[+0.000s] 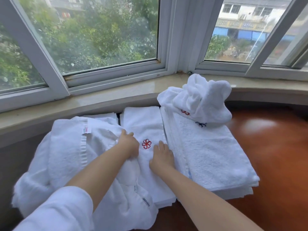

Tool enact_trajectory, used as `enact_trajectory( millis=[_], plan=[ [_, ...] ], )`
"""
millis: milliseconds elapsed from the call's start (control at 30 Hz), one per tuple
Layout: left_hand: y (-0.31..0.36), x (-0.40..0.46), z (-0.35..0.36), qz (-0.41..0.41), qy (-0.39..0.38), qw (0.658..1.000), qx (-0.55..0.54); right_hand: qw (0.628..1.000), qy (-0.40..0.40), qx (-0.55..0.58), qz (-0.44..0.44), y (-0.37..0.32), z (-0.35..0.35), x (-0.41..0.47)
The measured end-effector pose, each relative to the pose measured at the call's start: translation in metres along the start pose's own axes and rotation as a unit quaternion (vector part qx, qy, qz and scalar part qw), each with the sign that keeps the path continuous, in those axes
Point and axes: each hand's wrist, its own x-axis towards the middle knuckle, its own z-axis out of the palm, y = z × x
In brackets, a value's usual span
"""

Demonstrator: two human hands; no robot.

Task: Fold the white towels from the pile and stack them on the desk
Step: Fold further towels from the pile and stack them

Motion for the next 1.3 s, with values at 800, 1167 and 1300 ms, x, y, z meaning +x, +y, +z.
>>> enact_trajectory(
  millis=[800, 1167, 1300],
  plan=[
    [0.009, -0.051, -0.034, -0.015, 0.095, 0.982, -0.163, 0.976, 0.062, 0.206, 0.016, -0.005, -0.077, -0.027],
    [0.01, -0.066, -0.068, -0.032, 0.128, 0.946, -0.296, 0.938, 0.3, 0.171, 0.027, 0.058, -0.157, -0.025],
    [0.013, -0.062, -0.086, -0.037, 0.16, 0.898, -0.408, 0.913, 0.357, 0.167, 0.106, 0.087, -0.18, -0.013]
  ],
)
